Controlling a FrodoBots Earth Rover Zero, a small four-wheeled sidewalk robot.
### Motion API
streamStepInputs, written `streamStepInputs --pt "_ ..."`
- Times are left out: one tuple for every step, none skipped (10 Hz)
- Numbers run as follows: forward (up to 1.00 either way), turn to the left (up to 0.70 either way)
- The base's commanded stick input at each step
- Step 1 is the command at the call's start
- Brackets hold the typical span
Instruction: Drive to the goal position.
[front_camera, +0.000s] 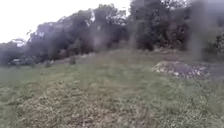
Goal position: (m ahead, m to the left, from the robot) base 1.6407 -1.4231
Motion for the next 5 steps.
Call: streamStepInputs --pt "0.45 0.00" --pt "0.45 0.00" --pt "0.45 0.00" --pt "0.45 0.00" --pt "0.45 0.00"
